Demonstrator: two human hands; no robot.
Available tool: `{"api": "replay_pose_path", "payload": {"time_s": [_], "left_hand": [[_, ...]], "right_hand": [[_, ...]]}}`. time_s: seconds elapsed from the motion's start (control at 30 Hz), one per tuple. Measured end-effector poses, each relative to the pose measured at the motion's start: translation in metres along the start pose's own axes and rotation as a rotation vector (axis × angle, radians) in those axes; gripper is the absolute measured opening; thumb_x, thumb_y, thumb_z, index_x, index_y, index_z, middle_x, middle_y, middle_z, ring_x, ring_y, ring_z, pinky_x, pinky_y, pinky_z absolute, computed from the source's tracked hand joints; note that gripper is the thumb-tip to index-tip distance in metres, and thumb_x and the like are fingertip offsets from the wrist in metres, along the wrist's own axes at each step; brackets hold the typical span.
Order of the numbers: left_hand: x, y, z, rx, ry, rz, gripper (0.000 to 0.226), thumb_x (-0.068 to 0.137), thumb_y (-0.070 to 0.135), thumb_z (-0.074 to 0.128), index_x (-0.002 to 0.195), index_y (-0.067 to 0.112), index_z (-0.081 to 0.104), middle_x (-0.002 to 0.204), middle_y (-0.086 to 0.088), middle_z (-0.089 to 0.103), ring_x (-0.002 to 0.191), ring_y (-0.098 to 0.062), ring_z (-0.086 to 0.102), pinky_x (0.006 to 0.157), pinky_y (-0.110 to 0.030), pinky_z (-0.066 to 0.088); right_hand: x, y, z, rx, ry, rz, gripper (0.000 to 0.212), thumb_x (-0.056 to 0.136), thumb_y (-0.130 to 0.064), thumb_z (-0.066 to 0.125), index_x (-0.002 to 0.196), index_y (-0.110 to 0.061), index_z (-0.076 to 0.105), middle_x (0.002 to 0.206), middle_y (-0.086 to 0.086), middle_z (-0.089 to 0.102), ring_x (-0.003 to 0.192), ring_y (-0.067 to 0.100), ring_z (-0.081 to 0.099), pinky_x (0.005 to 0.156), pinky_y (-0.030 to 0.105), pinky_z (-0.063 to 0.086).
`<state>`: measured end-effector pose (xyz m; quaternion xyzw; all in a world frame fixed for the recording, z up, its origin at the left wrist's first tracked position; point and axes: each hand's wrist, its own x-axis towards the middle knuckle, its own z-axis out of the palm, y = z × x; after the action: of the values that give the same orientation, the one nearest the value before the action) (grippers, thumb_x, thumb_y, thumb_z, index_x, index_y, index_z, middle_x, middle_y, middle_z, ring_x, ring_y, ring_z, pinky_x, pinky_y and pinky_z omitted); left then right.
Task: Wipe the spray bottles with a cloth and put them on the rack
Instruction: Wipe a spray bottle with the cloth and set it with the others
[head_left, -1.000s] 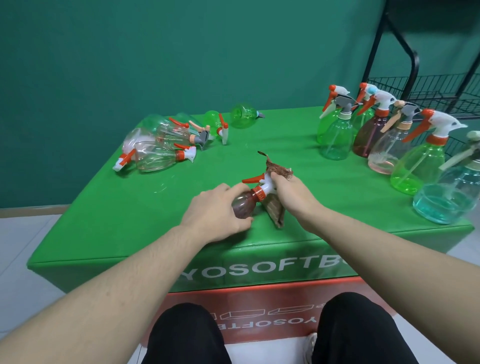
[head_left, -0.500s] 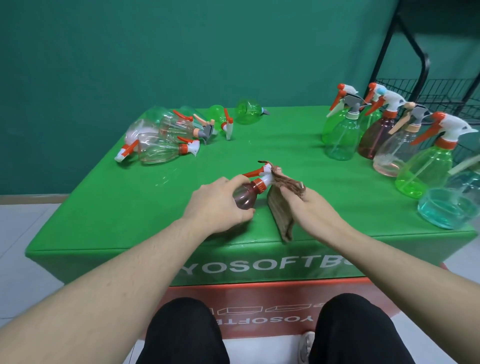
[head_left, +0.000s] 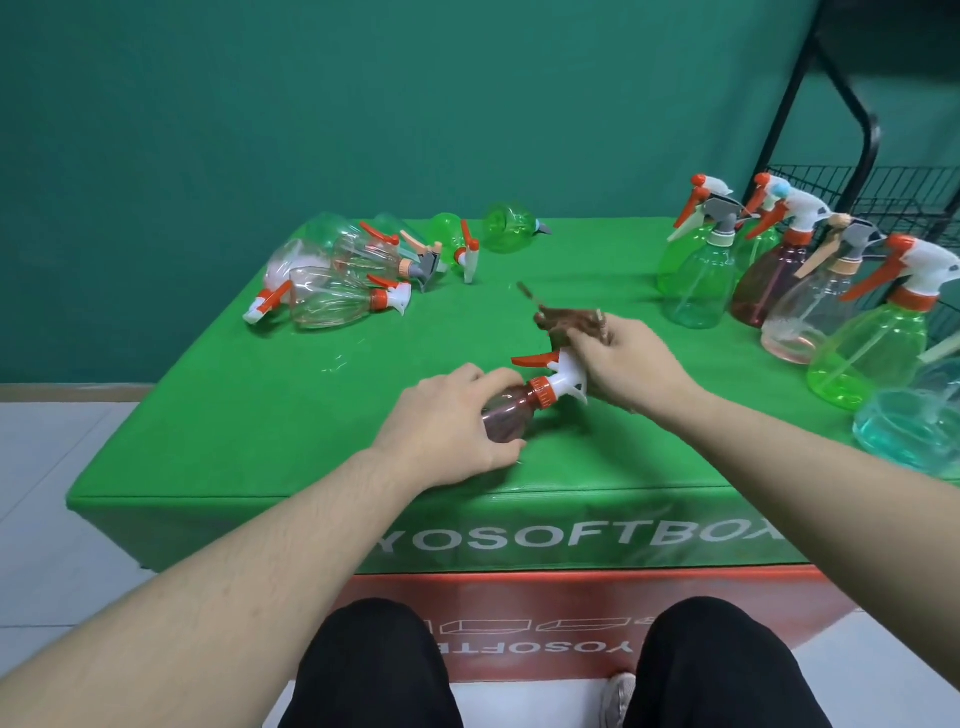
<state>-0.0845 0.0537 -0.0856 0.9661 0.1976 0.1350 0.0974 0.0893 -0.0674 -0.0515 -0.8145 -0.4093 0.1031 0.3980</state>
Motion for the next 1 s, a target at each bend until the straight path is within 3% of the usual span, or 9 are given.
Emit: {"api": "replay_pose_path", "payload": {"time_s": [0.07, 0.1, 0.13, 0.2, 0.3, 0.4, 0.6, 0.87, 1.0], "left_hand": [[0.0, -0.001, 0.0, -0.016, 0.004, -0.002, 0.063, 0.085, 0.062, 0.068, 0.14, 0.047, 0.044, 0.116, 0.009, 0.058, 0.098, -0.015, 0.06, 0.084, -0.029, 0.051], [0.0, -0.002, 0.0, -0.024, 0.003, -0.007, 0.062, 0.084, 0.062, 0.068, 0.14, 0.047, 0.044, 0.116, 0.01, 0.059, 0.099, -0.016, 0.06, 0.085, -0.029, 0.051], [0.0, -0.003, 0.0, -0.032, 0.003, -0.012, 0.061, 0.084, 0.062, 0.068, 0.139, 0.048, 0.045, 0.116, 0.01, 0.059, 0.099, -0.016, 0.06, 0.085, -0.029, 0.051], [0.002, -0.003, 0.001, -0.045, 0.007, -0.021, 0.059, 0.082, 0.062, 0.069, 0.135, 0.05, 0.046, 0.116, 0.011, 0.061, 0.099, -0.017, 0.061, 0.084, -0.029, 0.049], [0.006, -0.003, 0.0, -0.054, -0.002, -0.03, 0.058, 0.081, 0.061, 0.071, 0.133, 0.051, 0.048, 0.117, 0.012, 0.063, 0.097, -0.016, 0.06, 0.081, -0.026, 0.046], [0.007, -0.001, 0.0, -0.051, -0.007, -0.036, 0.058, 0.08, 0.06, 0.072, 0.133, 0.047, 0.049, 0.12, 0.012, 0.065, 0.096, -0.015, 0.059, 0.081, -0.026, 0.045], [0.007, 0.002, 0.0, -0.028, -0.012, -0.035, 0.055, 0.08, 0.059, 0.072, 0.127, 0.04, 0.051, 0.118, 0.014, 0.066, 0.095, -0.015, 0.061, 0.079, -0.027, 0.046], [0.01, 0.007, 0.0, 0.034, -0.049, 0.0, 0.053, 0.08, 0.061, 0.07, 0.124, 0.038, 0.05, 0.115, 0.012, 0.065, 0.097, -0.016, 0.063, 0.083, -0.031, 0.051], [0.008, 0.008, -0.001, 0.039, -0.041, -0.009, 0.053, 0.08, 0.06, 0.07, 0.123, 0.039, 0.048, 0.119, 0.013, 0.066, 0.098, -0.017, 0.063, 0.084, -0.031, 0.052]], "right_hand": [[-0.005, 0.005, 0.002, -0.1, -0.051, -0.061, 0.019, 0.104, -0.031, 0.052, 0.099, -0.042, 0.066, 0.064, -0.012, 0.063, 0.043, -0.001, 0.049, 0.046, 0.017, 0.037], [-0.009, 0.007, 0.001, -0.126, -0.057, -0.097, 0.021, 0.104, -0.031, 0.052, 0.111, -0.047, 0.065, 0.075, -0.017, 0.067, 0.052, -0.005, 0.056, 0.05, 0.011, 0.037], [-0.012, 0.01, -0.001, -0.156, -0.063, -0.133, 0.027, 0.105, -0.032, 0.051, 0.125, -0.044, 0.064, 0.096, -0.018, 0.073, 0.07, -0.008, 0.062, 0.06, 0.007, 0.039], [-0.017, 0.014, -0.005, -0.25, -0.104, -0.197, 0.036, 0.105, -0.034, 0.05, 0.14, -0.037, 0.057, 0.142, -0.018, 0.058, 0.118, 0.0, 0.057, 0.089, 0.007, 0.036], [-0.027, 0.02, -0.01, -0.39, -0.175, -0.32, 0.039, 0.105, -0.034, 0.05, 0.144, -0.035, 0.054, 0.152, -0.015, 0.048, 0.142, 0.005, 0.04, 0.119, 0.023, 0.024], [-0.042, 0.024, -0.018, -0.5, -0.236, -0.391, 0.042, 0.106, -0.038, 0.042, 0.147, -0.037, 0.05, 0.154, -0.012, 0.046, 0.147, 0.005, 0.033, 0.125, 0.042, 0.019], [-0.044, 0.028, -0.019, -0.723, -0.246, -0.427, 0.057, 0.1, -0.052, 0.021, 0.152, -0.04, 0.039, 0.16, -0.009, 0.038, 0.151, 0.012, 0.029, 0.124, 0.044, 0.016], [0.004, 0.019, -0.007, -0.731, -0.462, -0.309, 0.052, 0.108, -0.042, 0.026, 0.159, -0.032, 0.029, 0.166, -0.013, 0.021, 0.155, 0.005, 0.008, 0.127, 0.05, 0.005], [0.019, 0.004, 0.005, -0.684, -0.551, -0.3, 0.05, 0.11, -0.039, 0.024, 0.16, -0.033, 0.026, 0.167, -0.012, 0.022, 0.155, 0.007, 0.008, 0.126, 0.054, 0.004]]}}
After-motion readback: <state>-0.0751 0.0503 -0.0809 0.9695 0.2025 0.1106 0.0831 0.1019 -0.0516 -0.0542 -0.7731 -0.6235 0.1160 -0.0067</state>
